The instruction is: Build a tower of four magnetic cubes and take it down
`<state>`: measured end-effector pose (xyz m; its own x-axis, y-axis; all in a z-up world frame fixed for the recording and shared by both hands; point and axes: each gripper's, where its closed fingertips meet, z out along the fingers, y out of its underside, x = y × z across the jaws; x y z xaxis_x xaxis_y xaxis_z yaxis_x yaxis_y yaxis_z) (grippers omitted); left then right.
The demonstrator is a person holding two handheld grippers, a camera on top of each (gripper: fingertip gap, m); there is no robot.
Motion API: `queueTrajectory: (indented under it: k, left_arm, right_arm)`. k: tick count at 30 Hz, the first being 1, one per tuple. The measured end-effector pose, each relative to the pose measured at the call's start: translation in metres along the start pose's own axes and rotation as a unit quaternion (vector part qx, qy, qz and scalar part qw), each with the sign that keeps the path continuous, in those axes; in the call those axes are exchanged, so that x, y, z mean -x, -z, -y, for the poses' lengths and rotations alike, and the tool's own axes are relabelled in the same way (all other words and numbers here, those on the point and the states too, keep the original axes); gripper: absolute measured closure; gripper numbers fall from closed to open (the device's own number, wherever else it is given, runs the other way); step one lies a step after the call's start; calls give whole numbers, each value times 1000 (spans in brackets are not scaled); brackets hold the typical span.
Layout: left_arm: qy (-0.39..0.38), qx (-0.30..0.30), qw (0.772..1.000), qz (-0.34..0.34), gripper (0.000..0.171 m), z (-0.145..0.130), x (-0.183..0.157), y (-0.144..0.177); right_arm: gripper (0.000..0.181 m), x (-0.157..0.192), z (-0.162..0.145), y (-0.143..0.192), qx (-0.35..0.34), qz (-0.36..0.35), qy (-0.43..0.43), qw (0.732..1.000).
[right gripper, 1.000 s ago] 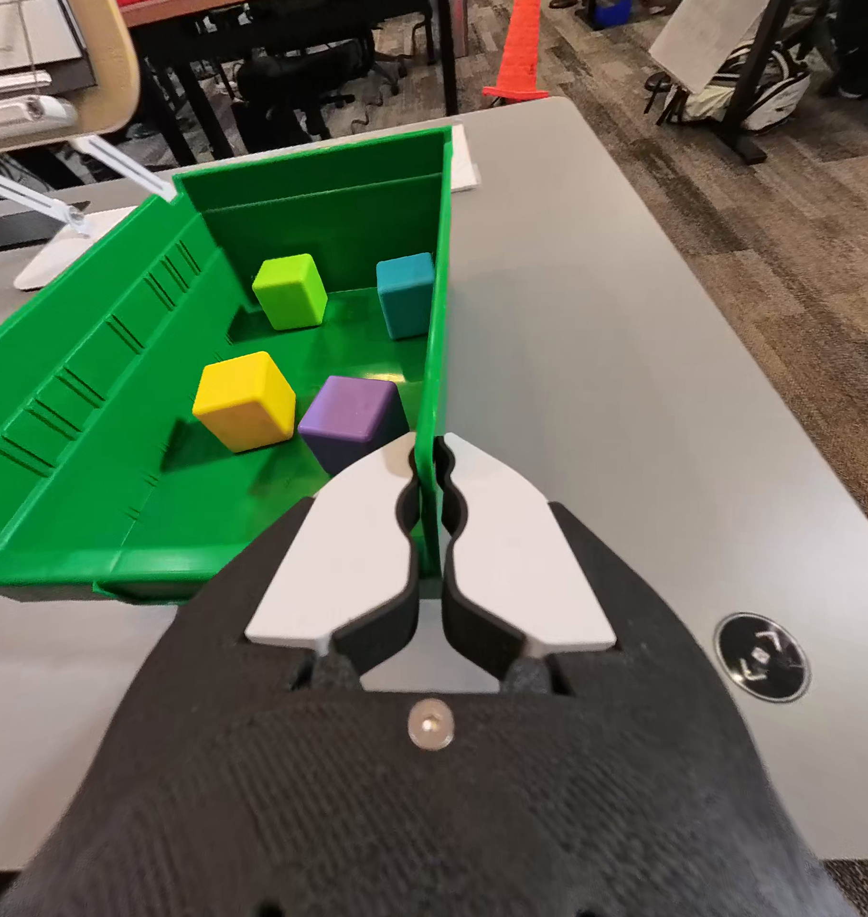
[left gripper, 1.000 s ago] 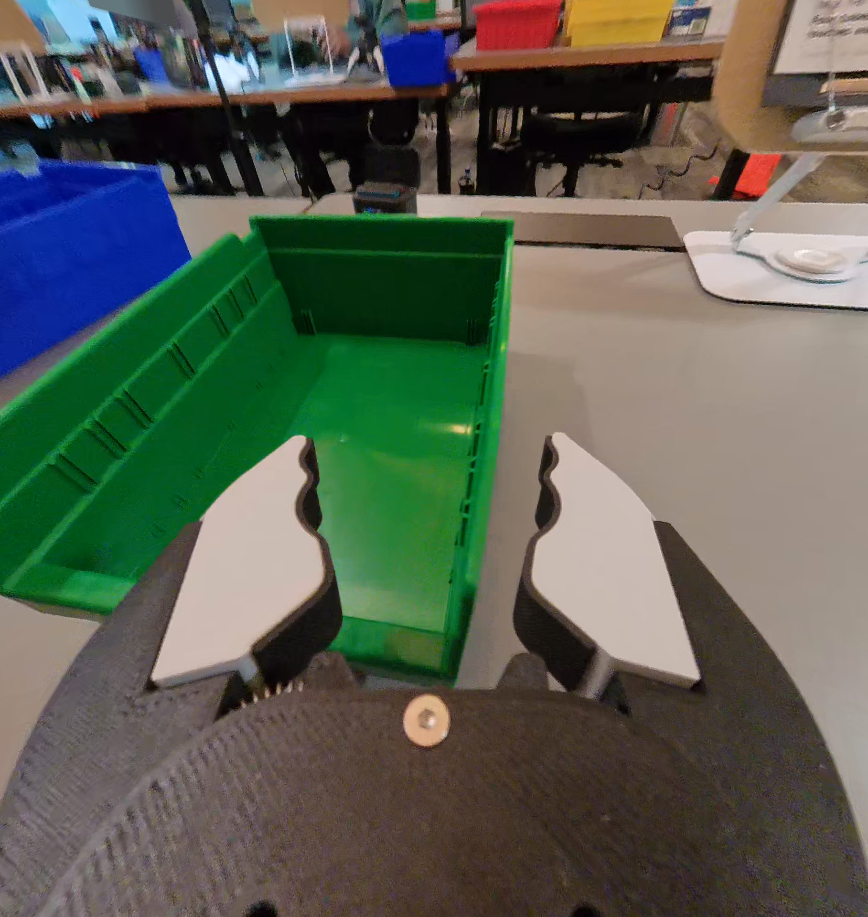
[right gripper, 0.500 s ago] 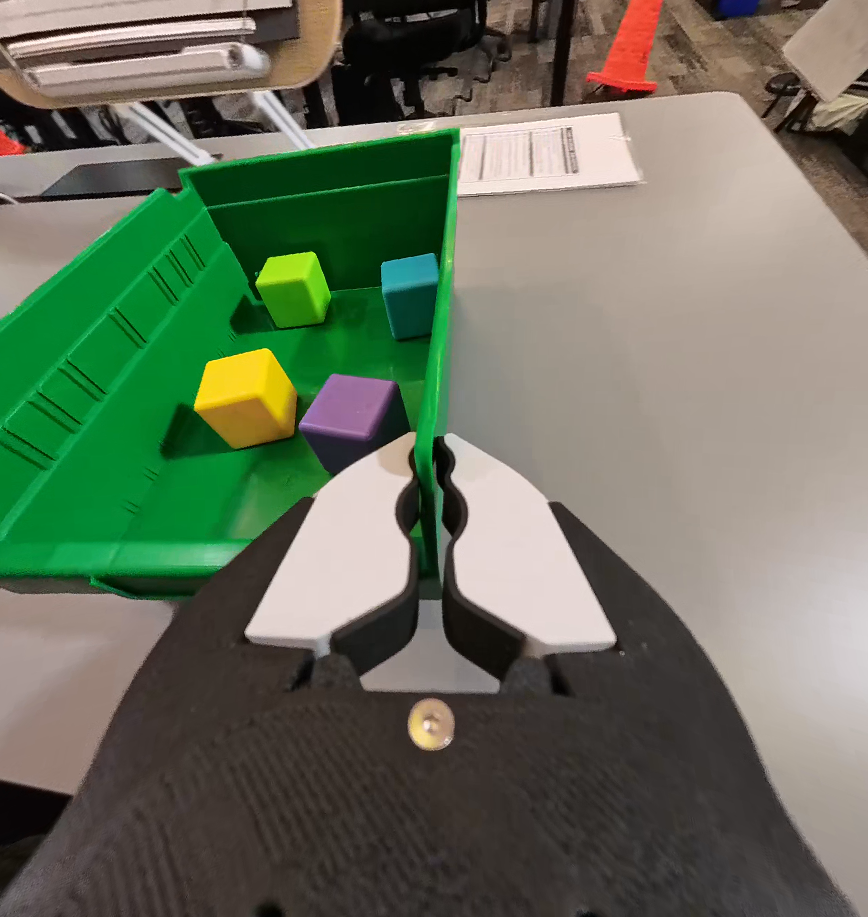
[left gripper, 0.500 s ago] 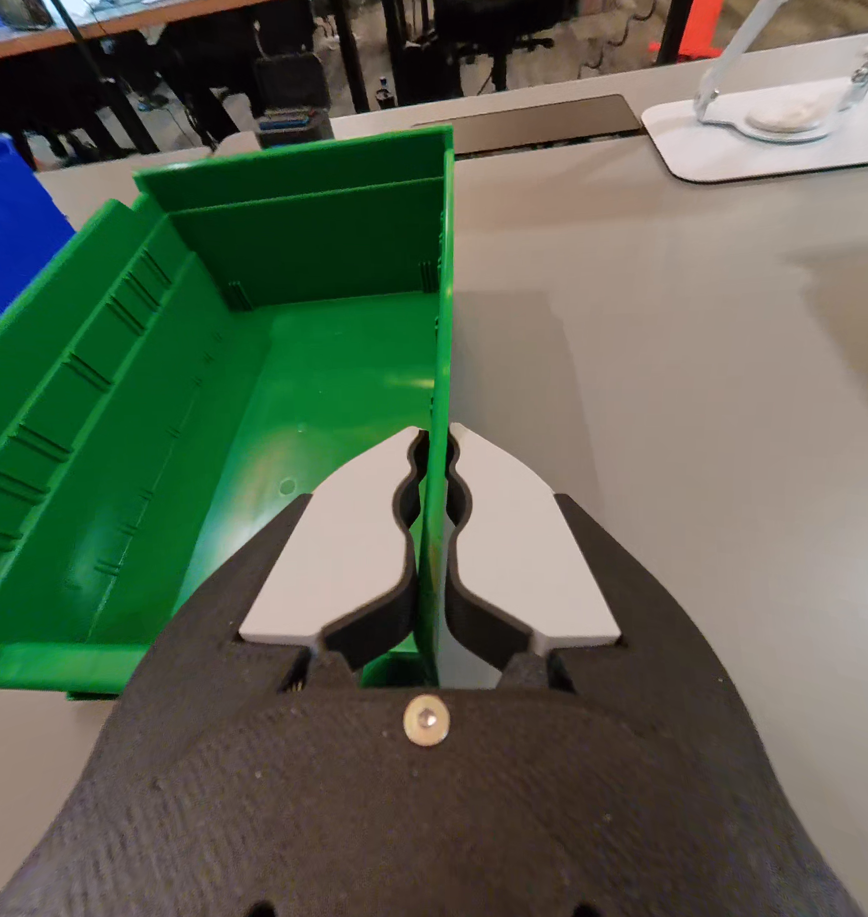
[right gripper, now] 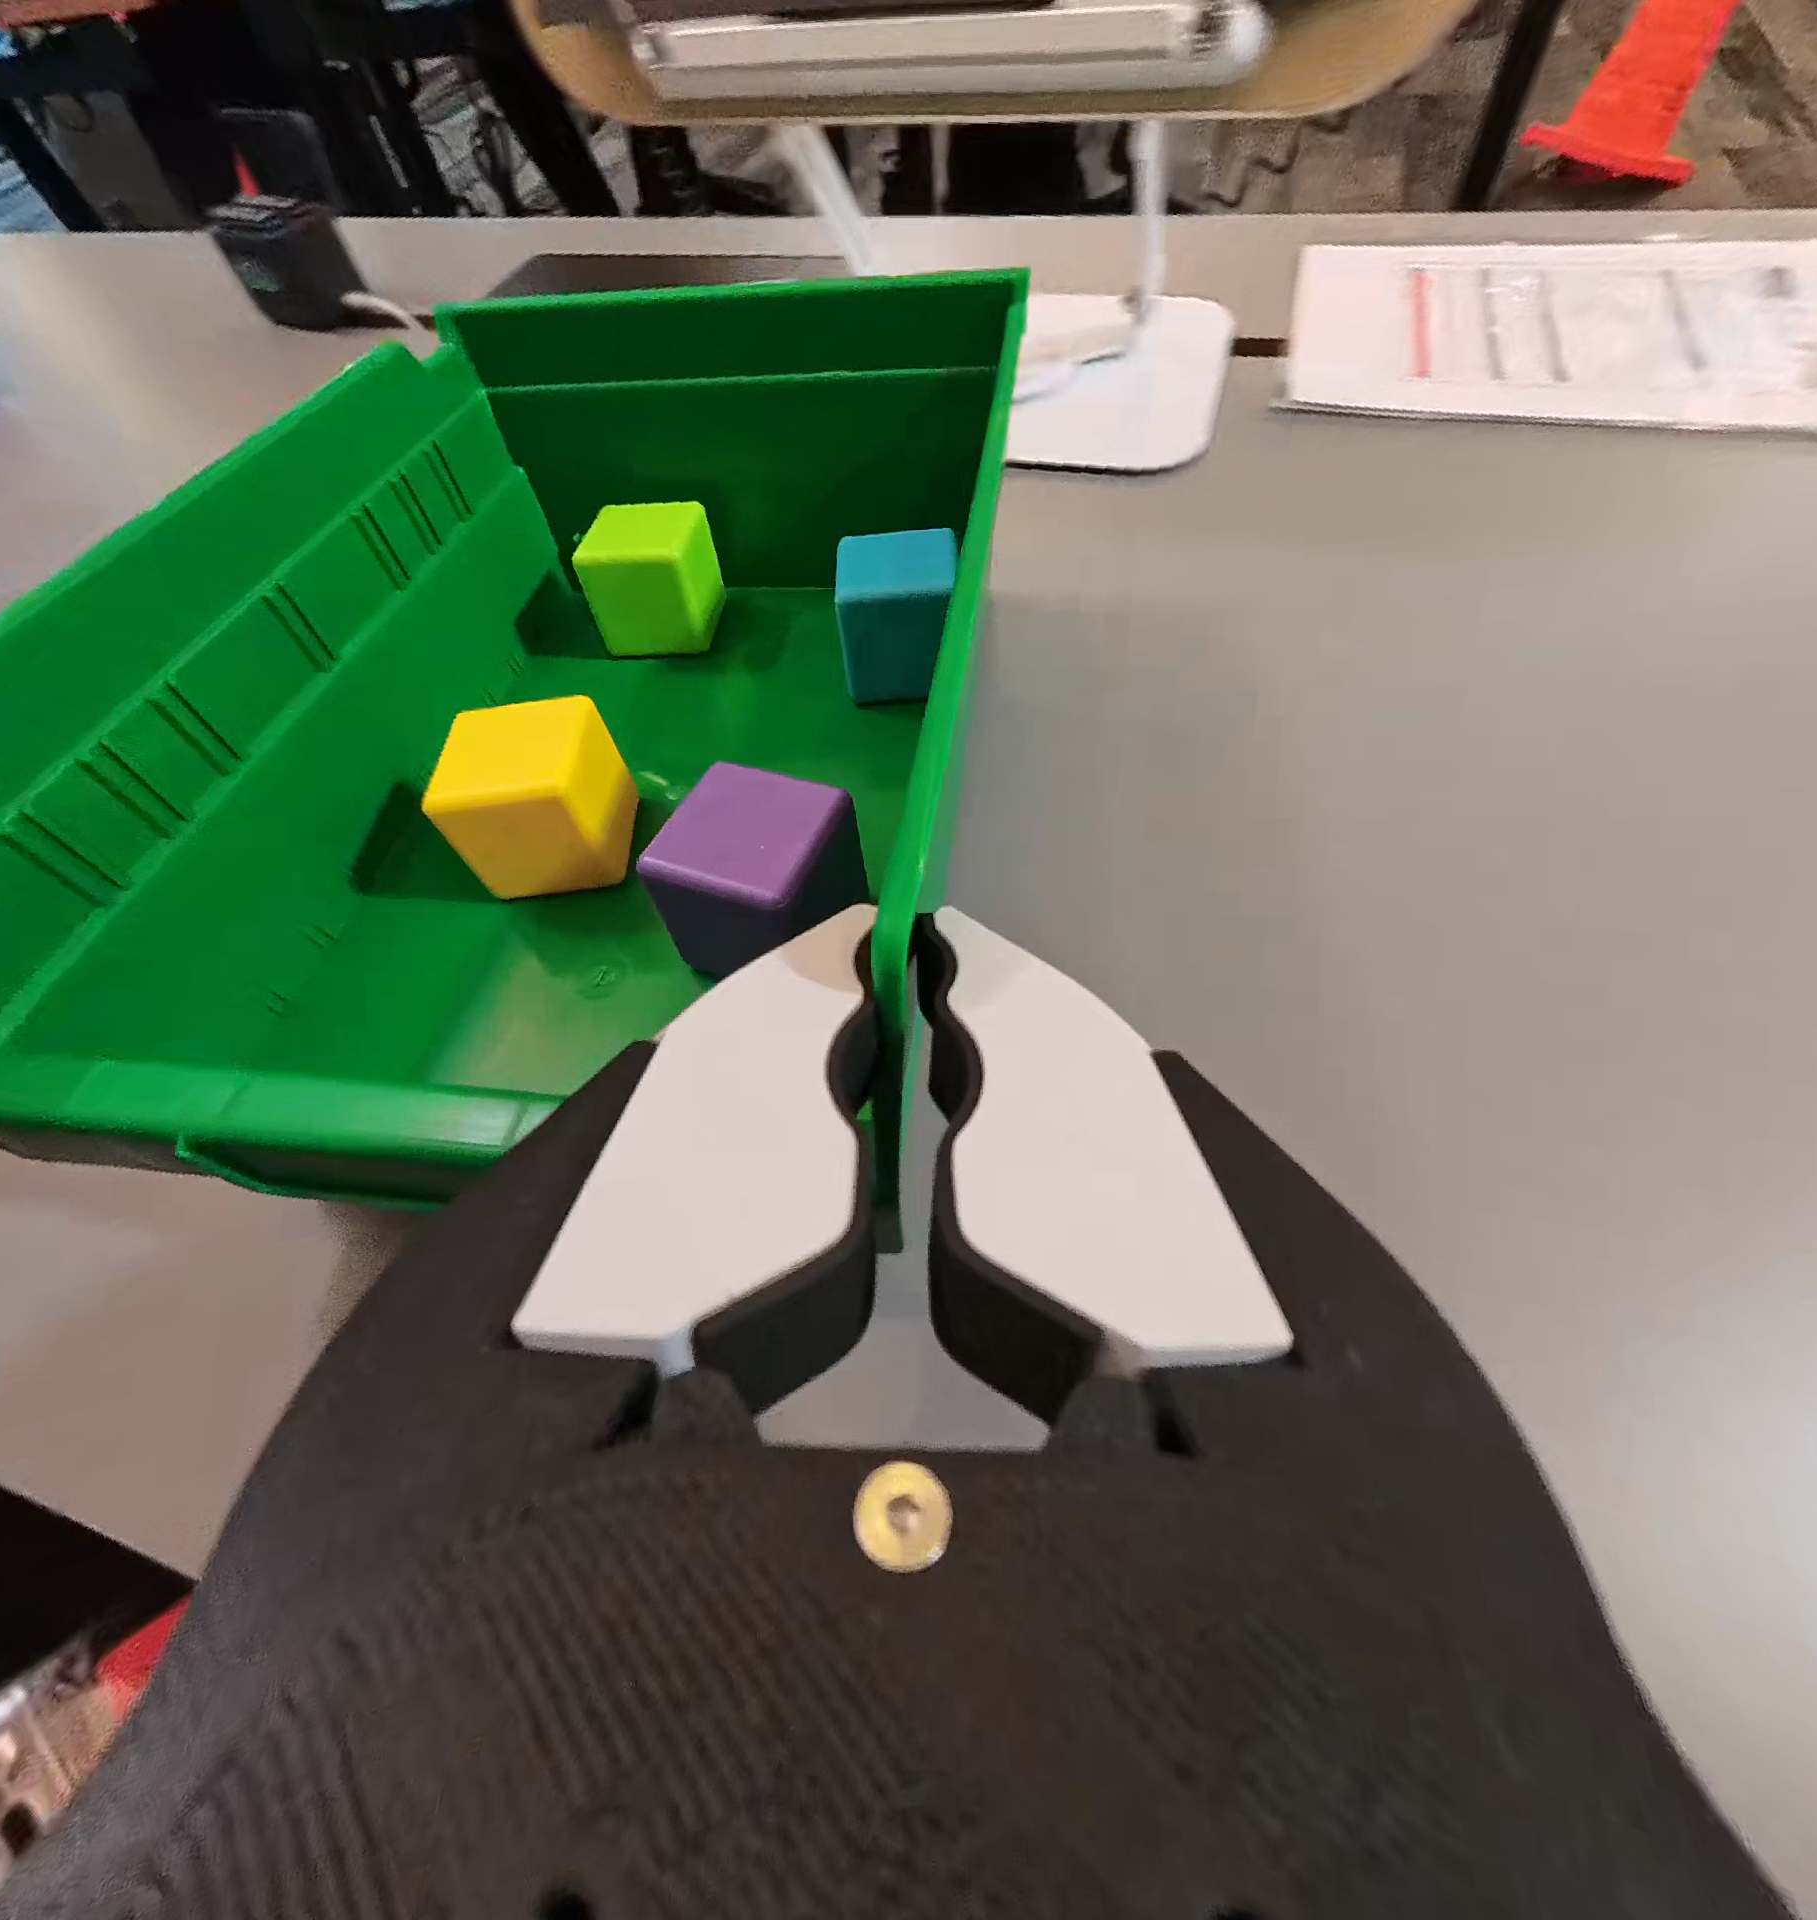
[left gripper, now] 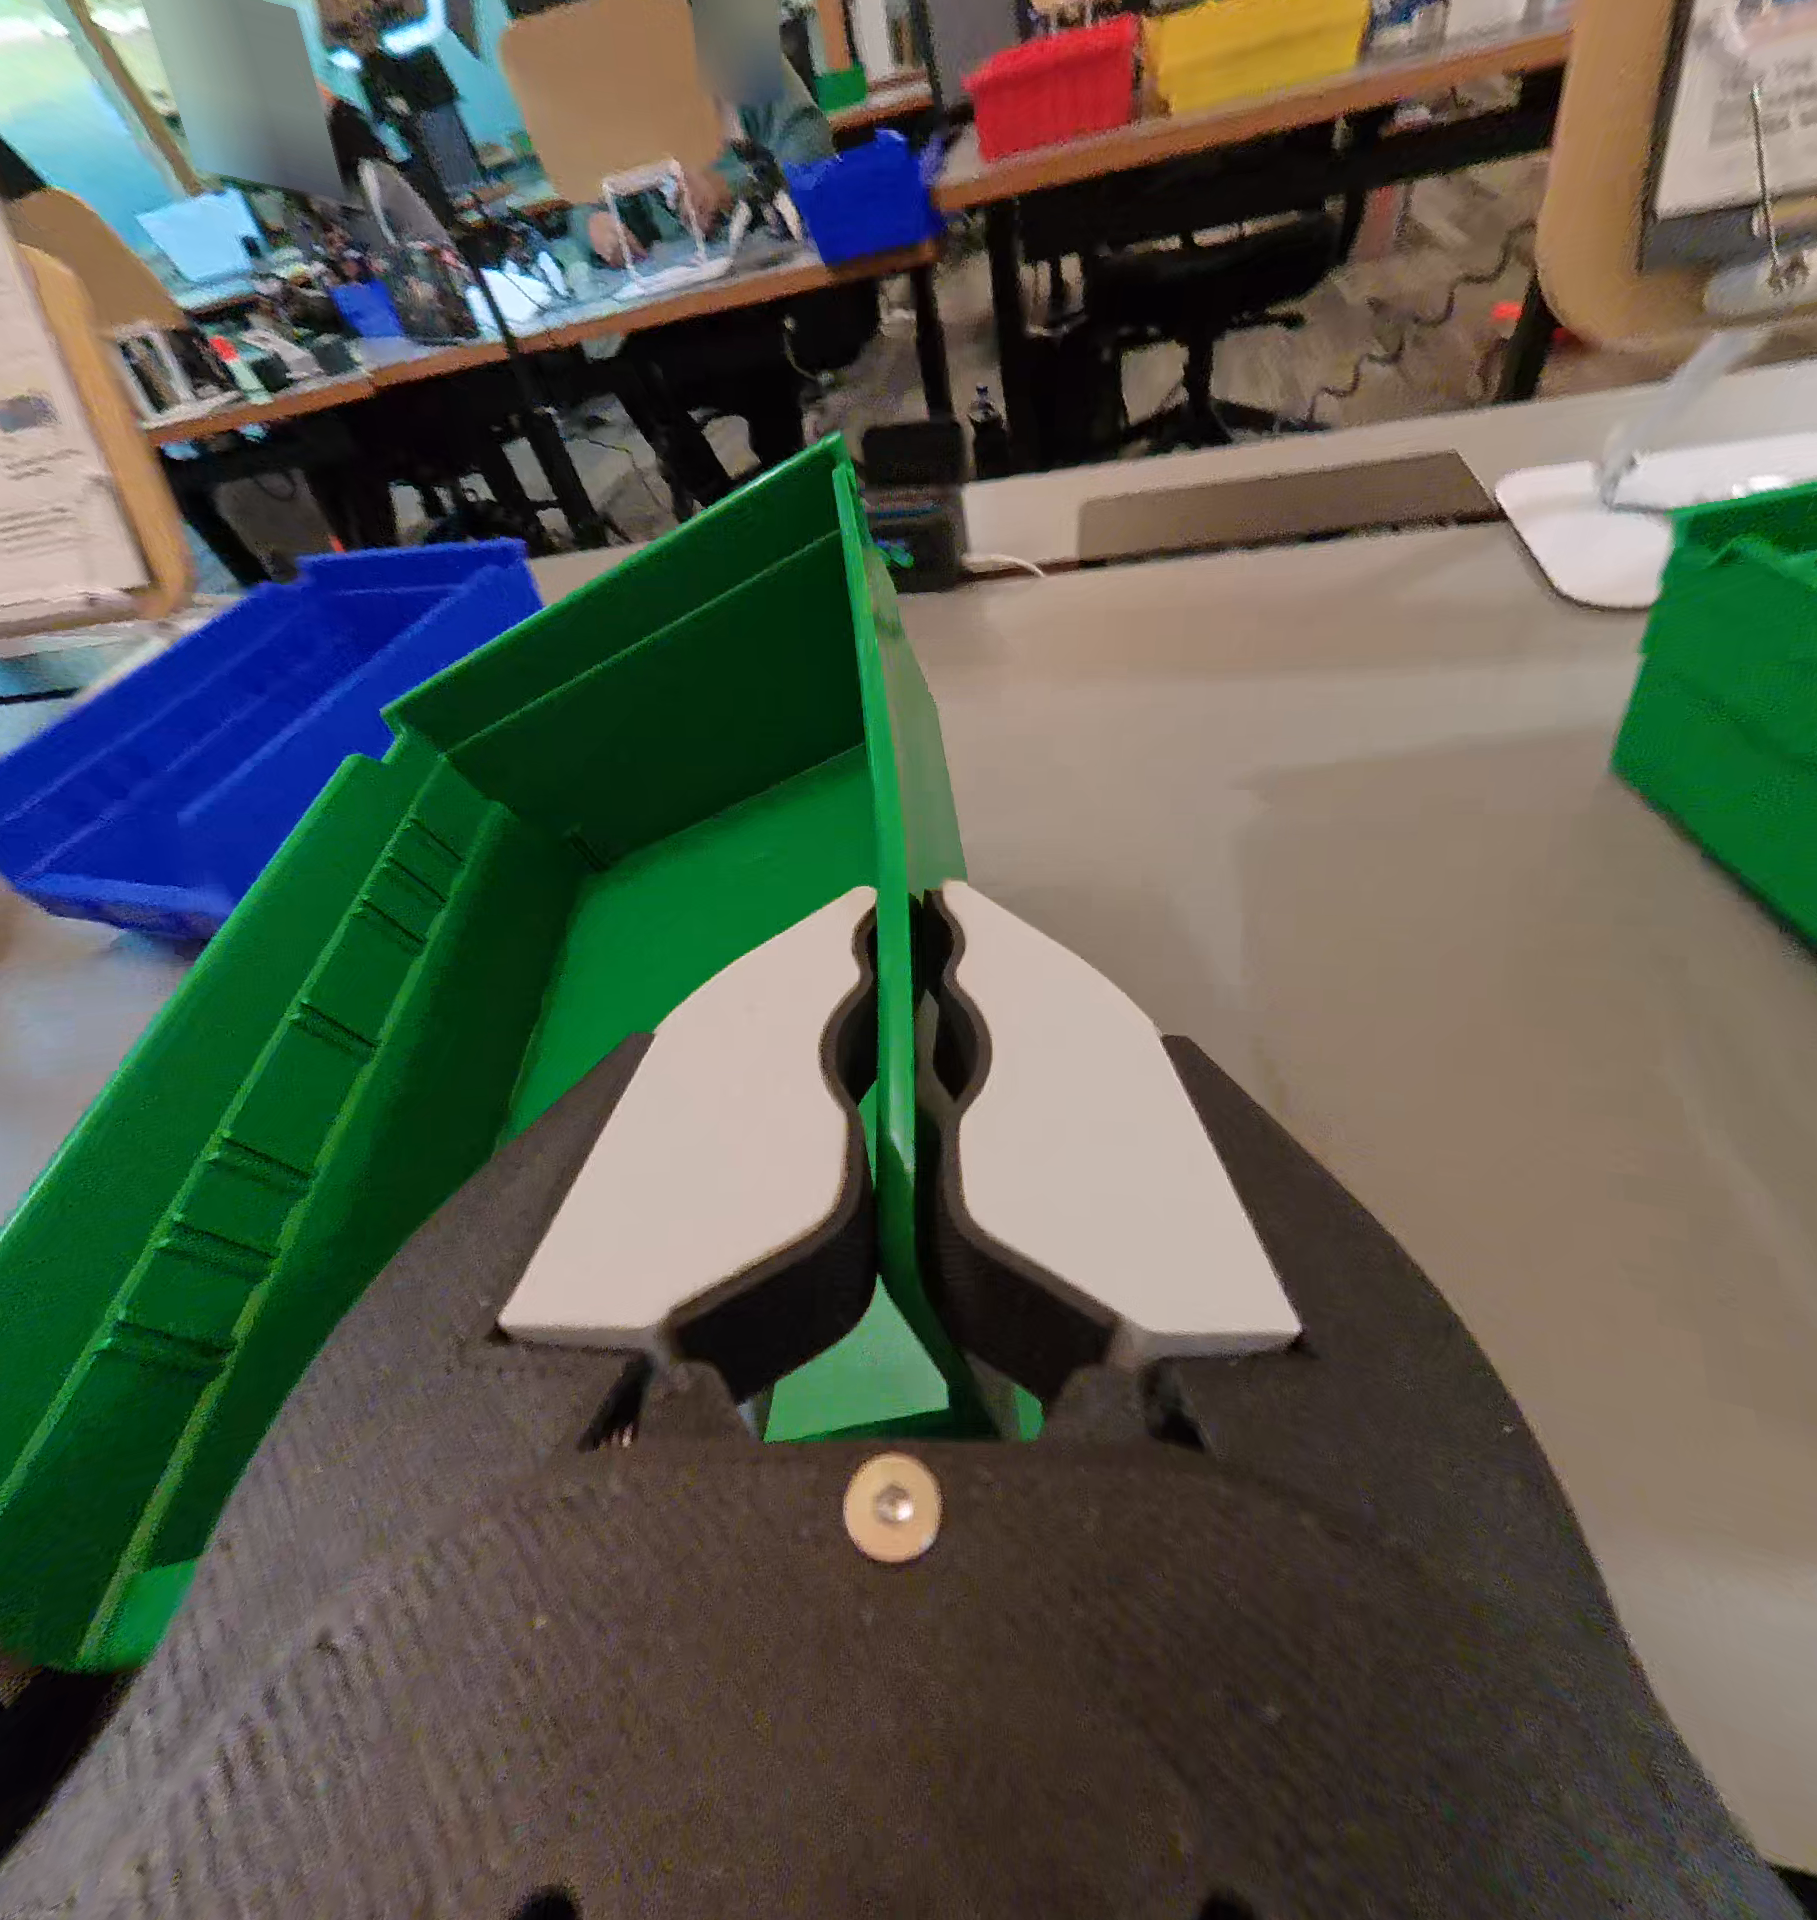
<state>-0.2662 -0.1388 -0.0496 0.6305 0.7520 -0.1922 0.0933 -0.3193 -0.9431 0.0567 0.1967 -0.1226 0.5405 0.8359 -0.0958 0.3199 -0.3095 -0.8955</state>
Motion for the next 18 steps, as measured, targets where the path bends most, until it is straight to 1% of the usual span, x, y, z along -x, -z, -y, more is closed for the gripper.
queueTrajectory:
  k: [3, 7, 10, 14, 16, 18]
  left_arm:
    - [-5, -26, 999, 36, 165, 17, 33, 28]
    - [-12, -59, 994, 86, 165, 40, 72, 67]
    - [-22, -72, 992, 104, 165, 51, 91, 86]
    - [-19, -94, 990, 102, 166, 58, 98, 97]
    - [-35, -95, 990, 99, 165, 58, 94, 97]
    - [-34, -94, 991, 89, 165, 56, 88, 94]
  right_arm:
    - [177, 49, 1, -23, 2, 19, 16, 1000]
    - [178, 109, 5, -56, 9, 32, -15, 999]
    - [178, 149, 9, -78, 15, 31, -49, 998]
    - [177, 198, 7, -104, 25, 28, -94, 995]
    - [177, 222, 7, -113, 21, 22, -88, 996]
    - [177, 245, 5, -121, 21, 21, -86, 996]
